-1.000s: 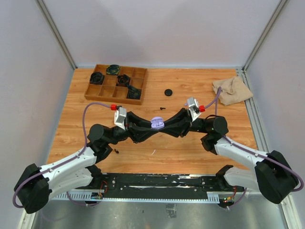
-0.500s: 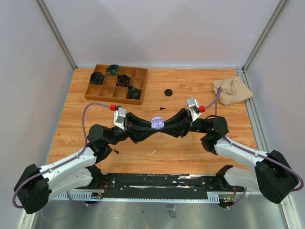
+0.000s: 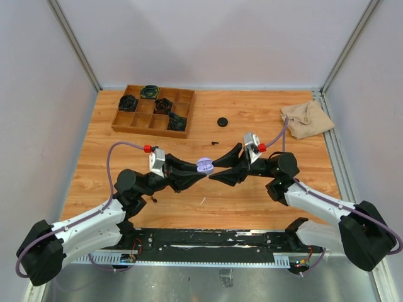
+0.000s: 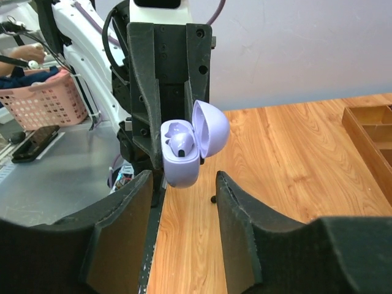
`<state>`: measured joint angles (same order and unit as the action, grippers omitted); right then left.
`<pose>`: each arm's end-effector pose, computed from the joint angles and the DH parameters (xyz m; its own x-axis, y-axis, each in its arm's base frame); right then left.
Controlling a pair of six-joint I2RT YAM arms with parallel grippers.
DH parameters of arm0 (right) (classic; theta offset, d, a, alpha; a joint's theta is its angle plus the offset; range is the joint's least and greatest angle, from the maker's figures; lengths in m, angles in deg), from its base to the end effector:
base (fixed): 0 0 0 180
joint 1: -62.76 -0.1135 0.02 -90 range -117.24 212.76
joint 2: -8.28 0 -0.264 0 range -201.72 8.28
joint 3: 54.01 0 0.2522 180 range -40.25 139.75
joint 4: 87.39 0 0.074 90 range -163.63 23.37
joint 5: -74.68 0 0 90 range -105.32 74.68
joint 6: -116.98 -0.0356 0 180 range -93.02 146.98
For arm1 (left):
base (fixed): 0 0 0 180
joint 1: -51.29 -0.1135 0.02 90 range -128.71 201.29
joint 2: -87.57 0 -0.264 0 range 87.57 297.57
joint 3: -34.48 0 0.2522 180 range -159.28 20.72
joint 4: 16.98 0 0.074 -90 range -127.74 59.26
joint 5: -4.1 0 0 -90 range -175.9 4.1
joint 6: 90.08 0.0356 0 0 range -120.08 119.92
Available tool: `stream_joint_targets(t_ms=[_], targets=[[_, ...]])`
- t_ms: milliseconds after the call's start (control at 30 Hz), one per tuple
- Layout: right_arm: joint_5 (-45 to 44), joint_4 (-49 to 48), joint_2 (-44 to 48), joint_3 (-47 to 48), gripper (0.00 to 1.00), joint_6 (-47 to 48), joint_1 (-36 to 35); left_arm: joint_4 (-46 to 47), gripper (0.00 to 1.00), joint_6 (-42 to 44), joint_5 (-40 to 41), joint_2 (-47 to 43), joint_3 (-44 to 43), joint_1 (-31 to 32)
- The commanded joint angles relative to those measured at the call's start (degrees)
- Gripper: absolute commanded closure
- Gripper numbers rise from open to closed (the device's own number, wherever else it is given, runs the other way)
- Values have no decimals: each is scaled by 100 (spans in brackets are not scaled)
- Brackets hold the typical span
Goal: Insert the wireless bluetooth earbuds into the charging case
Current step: Adjust the charging case.
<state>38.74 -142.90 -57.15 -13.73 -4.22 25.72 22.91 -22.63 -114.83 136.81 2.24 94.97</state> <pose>0.1586 0.1558 0.2944 -0.1269 0.2851 -0.9500 -0.9884 -0.1169 0.0970 0.1224 -0.1407 0.2806 -0.0956 -0.3728 -0.9230 0.9638 0.1973 -0.1795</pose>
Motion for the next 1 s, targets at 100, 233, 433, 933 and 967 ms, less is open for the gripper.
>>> stream_joint_targets(t_ms=[100,233,433,933,967], targets=[[-310,2227,775,47,45,1669,-31,136,100,681,704,-427,503,9],[-799,3814,1178,254,38,2528,-16,140,100,941,1049,-588,756,15],[-2161,5272,1354,613,30,3178,56,450,100,1176,1640,-683,1147,10],[-5104,6792,-660,2139,28,3175,573,376,100,1457,2352,-189,1216,9],[-5267,6788,-827,2215,29,3131,624,415,100,1473,2375,-132,1189,11]])
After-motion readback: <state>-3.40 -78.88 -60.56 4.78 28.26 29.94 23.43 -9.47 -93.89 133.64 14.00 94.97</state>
